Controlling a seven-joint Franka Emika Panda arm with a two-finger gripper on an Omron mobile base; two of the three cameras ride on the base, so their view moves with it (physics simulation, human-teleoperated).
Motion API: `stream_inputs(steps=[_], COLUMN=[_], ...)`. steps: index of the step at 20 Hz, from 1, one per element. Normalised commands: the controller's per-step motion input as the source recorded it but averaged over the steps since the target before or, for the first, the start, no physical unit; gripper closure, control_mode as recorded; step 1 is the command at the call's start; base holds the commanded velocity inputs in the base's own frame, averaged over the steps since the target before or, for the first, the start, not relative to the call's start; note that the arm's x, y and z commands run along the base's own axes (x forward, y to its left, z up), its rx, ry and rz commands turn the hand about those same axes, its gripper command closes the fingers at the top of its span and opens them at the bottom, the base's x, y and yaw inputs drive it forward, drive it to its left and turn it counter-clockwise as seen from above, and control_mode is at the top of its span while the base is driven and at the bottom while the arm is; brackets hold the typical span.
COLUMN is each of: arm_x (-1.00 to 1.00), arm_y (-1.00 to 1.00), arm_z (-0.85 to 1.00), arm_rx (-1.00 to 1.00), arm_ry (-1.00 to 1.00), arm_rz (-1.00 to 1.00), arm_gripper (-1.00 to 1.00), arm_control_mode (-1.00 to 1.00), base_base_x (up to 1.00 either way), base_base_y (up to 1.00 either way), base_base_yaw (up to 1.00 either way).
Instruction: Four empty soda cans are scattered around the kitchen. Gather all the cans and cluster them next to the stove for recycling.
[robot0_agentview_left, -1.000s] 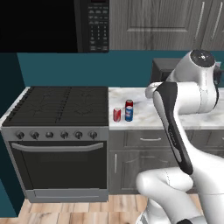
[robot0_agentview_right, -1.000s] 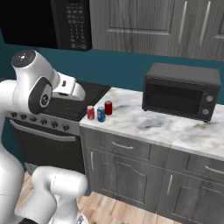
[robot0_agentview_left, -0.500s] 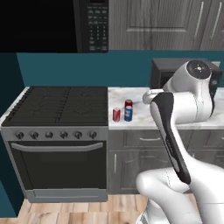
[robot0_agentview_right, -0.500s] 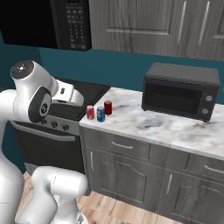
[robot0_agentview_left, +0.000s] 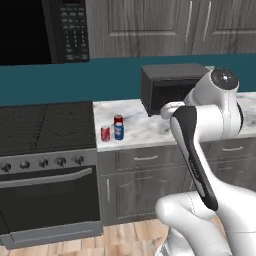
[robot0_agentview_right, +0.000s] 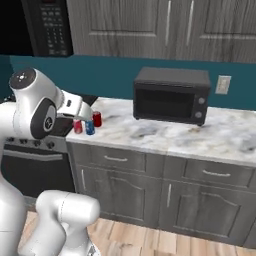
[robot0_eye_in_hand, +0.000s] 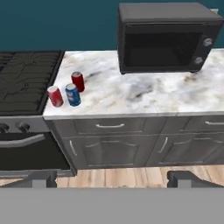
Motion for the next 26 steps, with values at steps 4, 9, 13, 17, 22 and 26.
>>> stream_inputs(steps=[4,9,13,17,22,26], arm_x=[0.0,0.0,0.0,0.0,0.0,0.0], arm_y=[0.0,0.0,0.0,0.0,0.0,0.0], arm_z=[0.0,0.0,0.0,0.0,0.0,0.0], arm_rx=[0.0,0.0,0.0,0.0,0.0,0.0], arm_ry=[0.0,0.0,0.0,0.0,0.0,0.0], arm_rz=[0.0,0.0,0.0,0.0,0.0,0.0], arm_gripper=[-1.0,-1.0,-1.0,-1.0,-1.0,-1.0], arm_control_mode=[1.0,1.0,1.0,1.0,1.0,1.0], base_base_x=[0.0,0.0,0.0,0.0,0.0,0.0], base_base_y=[0.03,0.07,0.05,0.01,0.03,0.04], base_base_yaw=[-0.49,-0.49,-0.49,-0.5,-0.5,-0.5])
